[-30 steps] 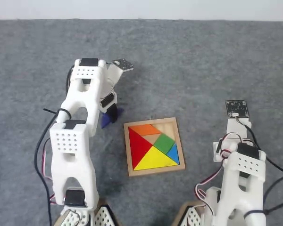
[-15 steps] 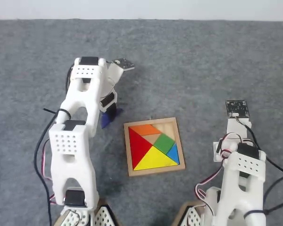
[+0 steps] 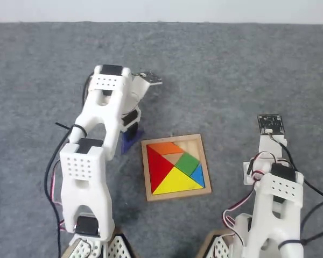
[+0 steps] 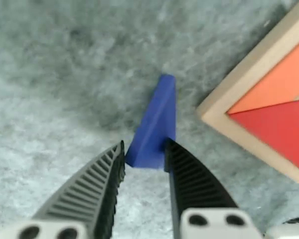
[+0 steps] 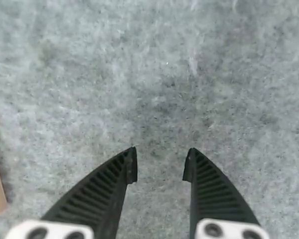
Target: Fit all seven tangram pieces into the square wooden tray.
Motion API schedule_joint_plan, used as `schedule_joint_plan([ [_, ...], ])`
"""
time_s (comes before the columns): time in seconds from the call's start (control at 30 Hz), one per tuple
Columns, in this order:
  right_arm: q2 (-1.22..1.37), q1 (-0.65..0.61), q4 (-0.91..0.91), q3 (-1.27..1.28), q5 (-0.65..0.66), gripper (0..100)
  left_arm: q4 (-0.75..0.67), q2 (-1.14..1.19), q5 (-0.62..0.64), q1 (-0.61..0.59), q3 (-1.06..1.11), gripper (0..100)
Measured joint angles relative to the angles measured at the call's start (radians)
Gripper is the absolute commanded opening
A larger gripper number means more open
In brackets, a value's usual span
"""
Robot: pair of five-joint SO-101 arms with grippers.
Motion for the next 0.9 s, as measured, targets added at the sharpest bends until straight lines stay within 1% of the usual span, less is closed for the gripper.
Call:
schedule_joint_plan([
  [0.13, 0.000, 0.000, 0.000, 0.000, 0.000, 16.2, 0.000, -0.021, 0.040, 0.055, 0.000, 1],
  [0.27, 0.000, 0.000, 0.000, 0.000, 0.000, 16.2, 0.008, -0.037, 0.074, 0.110, 0.000, 1],
  [0.43, 0.000, 0.000, 0.000, 0.000, 0.000, 16.2, 0.008, -0.037, 0.077, 0.130, -0.002, 2],
  [0.6, 0.000, 0.000, 0.000, 0.000, 0.000, 16.2, 0.008, -0.037, 0.077, 0.130, 0.000, 8],
  [0.8, 0.000, -0.002, 0.000, 0.000, 0.000, 16.2, 0.008, -0.031, 0.074, 0.135, 0.006, 8],
  [0.9, 0.000, 0.002, 0.000, 0.000, 0.000, 16.2, 0.005, -0.011, 0.074, 0.133, 0.006, 4],
])
